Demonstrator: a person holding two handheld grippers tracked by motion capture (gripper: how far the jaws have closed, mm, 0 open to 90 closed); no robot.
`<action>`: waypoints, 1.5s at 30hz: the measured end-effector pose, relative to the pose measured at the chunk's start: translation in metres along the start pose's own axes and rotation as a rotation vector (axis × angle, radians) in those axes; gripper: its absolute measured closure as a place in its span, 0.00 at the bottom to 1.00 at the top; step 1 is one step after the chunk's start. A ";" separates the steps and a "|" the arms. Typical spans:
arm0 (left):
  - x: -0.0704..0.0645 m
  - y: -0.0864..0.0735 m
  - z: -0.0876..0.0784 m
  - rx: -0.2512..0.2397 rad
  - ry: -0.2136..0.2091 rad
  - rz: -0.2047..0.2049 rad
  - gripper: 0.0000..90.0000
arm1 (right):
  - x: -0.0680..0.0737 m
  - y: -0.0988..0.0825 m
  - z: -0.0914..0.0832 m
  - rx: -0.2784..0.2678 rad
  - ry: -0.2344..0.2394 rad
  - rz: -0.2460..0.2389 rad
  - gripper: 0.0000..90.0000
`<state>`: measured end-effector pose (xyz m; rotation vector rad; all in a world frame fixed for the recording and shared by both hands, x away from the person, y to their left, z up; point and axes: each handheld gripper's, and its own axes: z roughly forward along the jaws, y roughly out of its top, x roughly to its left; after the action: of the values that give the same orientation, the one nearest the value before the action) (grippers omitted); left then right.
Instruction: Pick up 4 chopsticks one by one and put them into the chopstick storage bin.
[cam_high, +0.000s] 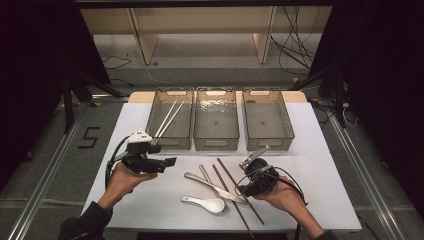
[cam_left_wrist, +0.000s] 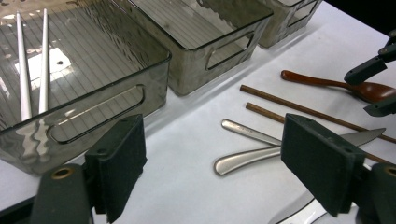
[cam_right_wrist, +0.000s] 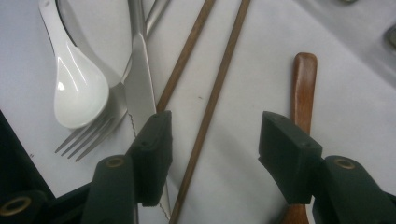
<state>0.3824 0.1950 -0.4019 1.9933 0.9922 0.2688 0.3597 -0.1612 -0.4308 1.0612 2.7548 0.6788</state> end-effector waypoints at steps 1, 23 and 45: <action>0.000 -0.001 0.000 0.000 0.001 0.006 0.23 | 0.000 0.000 0.001 0.008 -0.002 0.001 0.51; -0.013 -0.011 -0.014 -0.039 0.022 0.044 0.21 | 0.001 0.009 0.021 0.138 0.024 -0.037 0.64; -0.022 -0.017 -0.011 -0.027 0.007 0.101 0.21 | 0.002 0.011 0.033 0.271 -0.010 -0.056 0.86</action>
<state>0.3529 0.1904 -0.4043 2.0217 0.8895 0.3431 0.3741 -0.1405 -0.4555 1.0231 2.9141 0.2968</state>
